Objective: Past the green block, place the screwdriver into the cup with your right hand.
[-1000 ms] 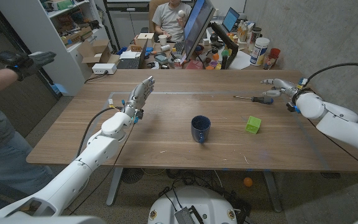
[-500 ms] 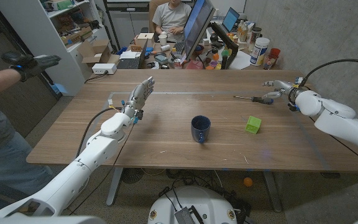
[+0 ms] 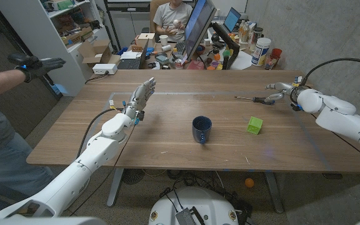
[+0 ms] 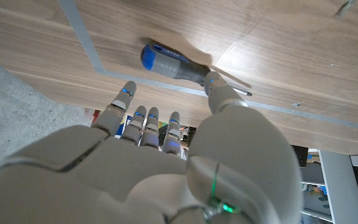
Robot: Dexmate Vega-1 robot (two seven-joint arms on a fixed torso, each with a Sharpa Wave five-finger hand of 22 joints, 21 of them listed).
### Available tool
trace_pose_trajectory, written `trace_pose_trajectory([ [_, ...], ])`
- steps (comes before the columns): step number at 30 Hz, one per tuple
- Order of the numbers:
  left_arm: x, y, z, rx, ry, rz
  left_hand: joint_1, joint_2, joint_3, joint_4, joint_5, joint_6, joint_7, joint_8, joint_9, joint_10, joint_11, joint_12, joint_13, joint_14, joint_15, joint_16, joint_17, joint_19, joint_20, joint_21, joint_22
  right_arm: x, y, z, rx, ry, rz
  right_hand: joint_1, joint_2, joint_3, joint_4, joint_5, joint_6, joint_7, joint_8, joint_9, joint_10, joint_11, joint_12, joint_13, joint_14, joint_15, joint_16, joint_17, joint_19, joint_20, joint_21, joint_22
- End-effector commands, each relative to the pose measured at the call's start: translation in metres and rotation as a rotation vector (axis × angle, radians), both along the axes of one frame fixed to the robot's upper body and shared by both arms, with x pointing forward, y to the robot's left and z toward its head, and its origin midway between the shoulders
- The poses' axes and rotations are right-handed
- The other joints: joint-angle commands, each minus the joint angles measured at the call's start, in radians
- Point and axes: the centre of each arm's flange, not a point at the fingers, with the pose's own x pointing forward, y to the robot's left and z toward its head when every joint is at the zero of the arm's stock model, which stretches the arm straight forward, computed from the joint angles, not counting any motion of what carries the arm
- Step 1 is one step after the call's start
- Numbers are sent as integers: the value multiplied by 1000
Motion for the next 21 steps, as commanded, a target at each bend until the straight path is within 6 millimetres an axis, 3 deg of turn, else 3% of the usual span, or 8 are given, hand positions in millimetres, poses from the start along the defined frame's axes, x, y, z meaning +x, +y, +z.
trace_pose_trajectory([
  [1, -1, -3, -3, 4, 11, 0, 6, 9, -4, -4, 0, 11, 3, 0, 5, 3, 4, 2, 2, 0, 5, 5, 2, -9, 1, 3, 5, 13, -1, 0, -19, 47, -6, 3, -12, 1, 10, 4, -4, 1, 1, 2, -3, -1, -2, 6, 7, 7, 8, 2, 10, 4, 9, 3],
  [21, -2, -1, -9, -13, 26, 6, 4, 10, -6, -3, 0, 18, 5, 1, 5, 6, -3, 3, 1, 1, 5, 6, 2, -13, 9, 4, 5, 32, -14, -16, 39, 85, -20, 4, -16, 5, 13, 8, 1, 2, 7, 3, 13, -7, 10, 6, 40, 8, 21, 4, 48, 20, 20, 3],
])
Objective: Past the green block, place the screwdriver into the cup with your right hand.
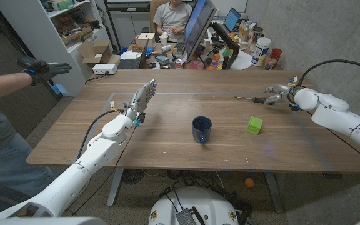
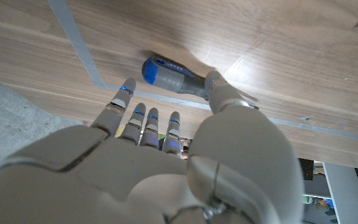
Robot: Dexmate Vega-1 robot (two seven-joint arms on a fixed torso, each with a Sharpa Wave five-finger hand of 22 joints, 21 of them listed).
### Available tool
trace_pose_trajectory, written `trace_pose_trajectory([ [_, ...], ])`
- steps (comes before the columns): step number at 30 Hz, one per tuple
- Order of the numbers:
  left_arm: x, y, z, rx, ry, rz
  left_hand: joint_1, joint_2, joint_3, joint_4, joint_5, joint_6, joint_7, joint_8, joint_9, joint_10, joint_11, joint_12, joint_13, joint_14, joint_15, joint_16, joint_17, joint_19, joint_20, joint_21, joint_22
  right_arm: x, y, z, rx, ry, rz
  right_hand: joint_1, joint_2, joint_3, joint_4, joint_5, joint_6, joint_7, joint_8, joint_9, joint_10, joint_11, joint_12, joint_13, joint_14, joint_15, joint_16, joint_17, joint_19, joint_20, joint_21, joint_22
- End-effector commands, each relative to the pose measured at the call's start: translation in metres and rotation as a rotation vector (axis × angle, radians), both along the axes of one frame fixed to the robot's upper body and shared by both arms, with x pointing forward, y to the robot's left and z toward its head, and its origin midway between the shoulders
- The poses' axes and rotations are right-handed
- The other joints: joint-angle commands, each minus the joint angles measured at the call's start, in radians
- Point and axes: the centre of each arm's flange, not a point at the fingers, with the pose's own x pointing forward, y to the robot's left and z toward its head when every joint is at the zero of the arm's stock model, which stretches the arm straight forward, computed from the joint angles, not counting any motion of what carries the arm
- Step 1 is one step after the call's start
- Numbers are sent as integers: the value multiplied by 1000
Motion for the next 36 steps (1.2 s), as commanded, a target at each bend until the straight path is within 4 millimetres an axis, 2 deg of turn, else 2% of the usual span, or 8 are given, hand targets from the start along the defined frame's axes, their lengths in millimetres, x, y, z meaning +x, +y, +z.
trace_pose_trajectory([
  [1, 1, 1, -3, -9, 9, 3, 4, 10, -2, 1, 0, 14, -1, 1, 5, 5, -1, 3, 1, 1, 5, 6, 2, -9, 5, 4, 5, 10, -8, -11, 34, 26, -9, 3, -6, 4, 5, 5, 2, 2, 8, 2, 11, -2, 8, 1, 10, -3, 6, 4, 12, 4, 5, 3],
  [13, 3, 0, -5, -15, 19, -1, 3, 11, -3, 1, 0, 15, -1, 1, 5, 5, -7, 3, 1, 2, 4, 7, 2, -13, 11, 4, 6, 17, -12, -13, 36, 41, -27, -2, -6, 5, 10, 6, 15, 0, 14, 2, 21, -4, 12, 1, 18, -2, 8, 6, 16, 2, 3, 3],
  [19, 2, 0, -6, -22, 19, 2, 3, 11, -4, 1, 0, 18, -1, 2, 5, 4, -8, 3, 1, 3, 3, 7, 2, -14, 14, 4, 6, 18, -12, -14, 25, 42, -39, -4, -5, 7, 12, 8, 42, -7, 24, 2, 40, -7, 19, 2, 55, -3, 21, 8, 47, 10, 11, 4],
  [22, 2, -1, -6, -25, 19, 3, 3, 11, -4, 1, 0, 18, -1, 1, 5, 5, -7, 3, 1, 3, 4, 7, 3, -14, 14, 4, 6, 18, -11, -16, 18, 33, -45, -3, -6, 9, 12, 10, 70, -23, 33, 2, 68, -11, 28, 2, 85, -10, 29, 8, 78, 9, 18, 4],
  [23, 2, -1, -7, -25, 19, 3, 3, 11, -4, 1, 0, 18, -2, 1, 5, 5, -8, 3, 1, 3, 2, 7, 3, -15, 13, 4, 6, 18, -10, -16, 19, 32, -47, -3, -5, 11, 13, 11, 79, -24, 35, 2, 79, -26, 30, 2, 105, -13, 35, 9, 93, 10, 21, 4],
  [26, 2, -2, -7, -27, 20, 2, 2, 11, -4, 1, 0, 18, -1, 1, 5, 5, -9, 3, 1, 3, 3, 7, 3, -15, 14, 5, 6, 17, -9, -18, 19, 6, -62, 2, -4, 15, 12, 14, 129, -44, 49, 2, 123, -37, 41, 2, 164, -26, 52, 9, 135, 7, 30, 5],
  [31, 1, -3, -9, -30, 22, 2, 2, 11, -5, 1, 0, 18, -1, 1, 5, 6, -8, 4, 1, 3, 3, 7, 3, -15, 15, 5, 6, 16, -8, -21, 21, -20, -88, 19, 3, 23, 10, 19, 265, -86, 89, 2, 255, -105, 68, 3, 302, -65, 90, 11, 258, -20, 56, 7],
  [36, 1, -3, -9, -33, 21, 4, 2, 12, -5, 1, 0, 18, -2, 1, 5, 7, -9, 4, 1, 3, 4, 7, 3, -16, 18, 5, 6, 17, -7, -24, 23, -24, -105, 28, 11, 22, 11, 18, 331, -102, 108, 2, 314, -120, 78, 3, 365, -78, 110, 15, 308, -27, 67, 8],
])
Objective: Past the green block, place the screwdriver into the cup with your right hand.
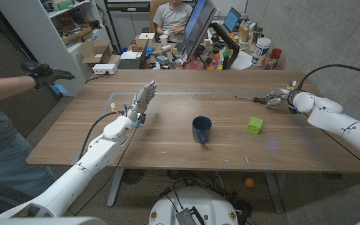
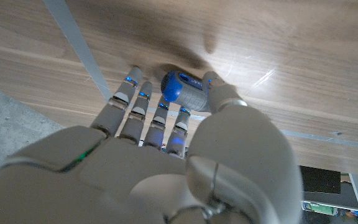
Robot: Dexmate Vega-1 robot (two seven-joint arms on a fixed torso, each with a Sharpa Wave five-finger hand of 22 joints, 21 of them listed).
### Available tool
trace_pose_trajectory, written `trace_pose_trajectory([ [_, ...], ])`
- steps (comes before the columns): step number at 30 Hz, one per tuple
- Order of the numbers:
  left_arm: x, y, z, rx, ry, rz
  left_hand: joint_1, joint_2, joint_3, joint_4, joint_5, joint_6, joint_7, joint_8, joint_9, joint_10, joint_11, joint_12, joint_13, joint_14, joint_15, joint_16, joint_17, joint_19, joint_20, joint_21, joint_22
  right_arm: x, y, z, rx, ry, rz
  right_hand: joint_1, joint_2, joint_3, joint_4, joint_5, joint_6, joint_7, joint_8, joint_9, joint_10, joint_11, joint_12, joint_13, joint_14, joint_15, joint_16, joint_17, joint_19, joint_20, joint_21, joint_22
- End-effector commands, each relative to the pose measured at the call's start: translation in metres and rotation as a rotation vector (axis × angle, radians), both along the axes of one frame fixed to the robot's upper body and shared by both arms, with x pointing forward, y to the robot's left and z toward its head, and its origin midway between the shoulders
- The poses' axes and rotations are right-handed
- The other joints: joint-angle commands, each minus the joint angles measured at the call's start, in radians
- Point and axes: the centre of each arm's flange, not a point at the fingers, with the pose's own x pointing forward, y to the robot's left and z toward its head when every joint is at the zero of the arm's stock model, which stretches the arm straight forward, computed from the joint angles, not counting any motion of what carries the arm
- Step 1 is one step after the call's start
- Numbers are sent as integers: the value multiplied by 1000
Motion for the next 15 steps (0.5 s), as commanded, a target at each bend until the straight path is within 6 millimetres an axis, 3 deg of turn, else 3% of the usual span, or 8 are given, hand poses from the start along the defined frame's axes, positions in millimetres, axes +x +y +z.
trace_pose_trajectory([
  [1, -2, -2, -2, -11, 0, 1, 2, 12, -5, 1, 0, 5, 0, 1, 5, 3, -5, 4, 1, 3, 3, 7, 3, -7, 8, 5, 6, 1, 2, -8, -3, -32, -49, 16, 7, 4, 3, 2, 56, -13, 18, 0, 48, -15, 12, 3, 49, -9, 18, 7, 44, -5, 14, 6],
  [8, -3, -2, -2, -14, -2, 3, 2, 13, -5, 1, 0, 5, 2, 0, 6, 3, -3, 4, 1, 2, 3, 7, 3, -8, 11, 5, 6, 5, 7, -15, -6, -22, -60, 18, 8, 3, 3, 1, 73, -19, 21, 0, 67, -25, 13, 4, 74, -7, 24, 8, 65, -7, 19, 7],
  [10, -4, -1, -2, -14, -2, 6, 2, 13, -5, 1, 0, 5, 1, 0, 6, 3, -6, 4, 1, 2, 3, 7, 3, -9, 12, 5, 6, 6, 8, -17, -7, -25, -64, 23, 10, 2, 2, 1, 87, -18, 25, 0, 83, -39, 15, 5, 86, -12, 28, 10, 74, -9, 20, 8],
  [11, -4, -1, -2, -14, -1, 7, 2, 13, -6, 1, 0, 5, 1, 0, 6, 3, -7, 4, 1, 2, 3, 7, 3, -9, 12, 5, 6, 7, 9, -18, -10, -32, -67, 28, 12, 2, 0, 1, 100, -23, 29, 0, 96, -34, 18, 5, 94, -11, 31, 11, 80, -10, 21, 8],
  [15, -6, 0, -2, -14, -1, 11, 1, 13, -6, 1, 0, 7, 0, 1, 6, 5, -8, 4, 1, 3, 2, 7, 3, -9, 13, 5, 6, 7, 10, -20, -6, -50, -77, 64, 29, -6, -5, -2, 207, -20, 66, 1, 203, -70, 42, 13, 165, -44, 62, 23, 135, -27, 35, 11],
])
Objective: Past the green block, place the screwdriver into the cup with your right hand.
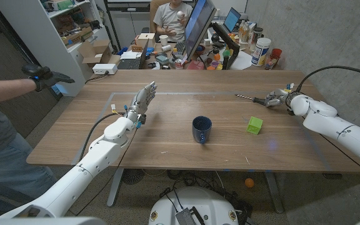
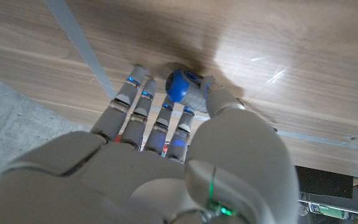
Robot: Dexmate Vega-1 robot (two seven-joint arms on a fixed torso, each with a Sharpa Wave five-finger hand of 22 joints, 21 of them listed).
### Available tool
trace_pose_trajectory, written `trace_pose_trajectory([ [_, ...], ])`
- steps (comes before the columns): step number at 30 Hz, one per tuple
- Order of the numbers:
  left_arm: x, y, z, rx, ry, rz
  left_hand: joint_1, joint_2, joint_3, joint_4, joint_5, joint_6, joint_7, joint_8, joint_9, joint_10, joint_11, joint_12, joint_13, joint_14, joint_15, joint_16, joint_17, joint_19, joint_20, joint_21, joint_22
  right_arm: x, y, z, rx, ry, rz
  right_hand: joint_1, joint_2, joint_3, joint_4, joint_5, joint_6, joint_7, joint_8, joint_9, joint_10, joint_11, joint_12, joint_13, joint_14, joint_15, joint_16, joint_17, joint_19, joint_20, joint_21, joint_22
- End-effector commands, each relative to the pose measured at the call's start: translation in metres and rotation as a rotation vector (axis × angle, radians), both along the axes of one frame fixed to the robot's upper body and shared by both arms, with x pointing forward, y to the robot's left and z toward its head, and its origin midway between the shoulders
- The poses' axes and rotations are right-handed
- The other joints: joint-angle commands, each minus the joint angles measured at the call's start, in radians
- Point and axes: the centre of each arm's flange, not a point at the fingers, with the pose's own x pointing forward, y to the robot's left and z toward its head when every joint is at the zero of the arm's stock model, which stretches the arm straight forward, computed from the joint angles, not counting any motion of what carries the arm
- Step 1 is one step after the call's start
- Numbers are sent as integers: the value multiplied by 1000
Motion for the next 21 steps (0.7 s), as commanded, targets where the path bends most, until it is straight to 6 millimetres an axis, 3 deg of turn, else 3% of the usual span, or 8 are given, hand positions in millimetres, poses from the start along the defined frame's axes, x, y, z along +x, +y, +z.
trace_pose_trajectory([
  [1, -4, 2, 1, -4, -1, 9, 1, 13, -6, 1, 0, 7, 0, 0, 6, 4, -8, 4, 1, 3, 2, 7, 3, -2, 6, 5, 6, 4, 6, -11, -1, -25, -27, 45, 14, -10, -6, -4, 112, 0, 43, 3, 102, -31, 26, 11, 61, -25, 31, 14, 50, -14, 18, 7],
  [4, -4, 3, 0, -3, 0, 10, 1, 14, -6, 1, 0, 7, 0, 1, 6, 5, -6, 4, 1, 3, 2, 7, 3, -2, 6, 6, 6, 3, 6, -11, -2, -38, -32, 53, 18, -15, -5, -6, 139, -5, 53, 4, 136, -35, 35, 13, 75, -34, 39, 18, 63, -19, 21, 7],
  [5, -4, 3, 0, -3, 0, 10, 1, 14, -6, 1, 0, 7, 1, 1, 6, 5, -5, 4, 1, 3, 2, 7, 3, -2, 6, 6, 6, 2, 6, -10, 1, -43, -34, 59, 24, -20, -4, -7, 156, -6, 59, 4, 149, -54, 36, 13, 85, -41, 46, 23, 73, -24, 25, 8],
  [7, -4, 3, 0, -3, 1, 8, 1, 14, -6, 1, 0, 7, 1, 0, 6, 4, -7, 4, 1, 3, 1, 7, 3, -2, 6, 6, 6, 1, 6, -9, 2, -53, -34, 65, 27, -24, -4, -9, 170, -8, 63, 4, 175, -59, 42, 13, 98, -47, 53, 26, 80, -27, 27, 8],
  [8, -4, 3, 1, -3, 0, 7, 1, 14, -6, 1, 0, 8, 0, 0, 6, 4, -8, 4, 1, 3, 1, 7, 3, -2, 6, 6, 6, 0, 6, -9, 2, -58, -36, 68, 30, -26, -3, -10, 176, -6, 65, 4, 182, -57, 42, 12, 110, -52, 58, 28, 91, -39, 31, 8],
  [21, -2, 2, 1, 5, -1, -6, 1, 14, -7, 1, 0, 8, 1, 0, 6, 4, -8, 4, 1, 3, 2, 7, 3, -2, 7, 7, 6, -13, 5, -3, 6, -106, -52, 75, 39, -36, 2, -15, 195, -5, 70, 3, 214, -77, 42, 11, 141, -64, 70, 32, 104, -58, 34, 9],
])
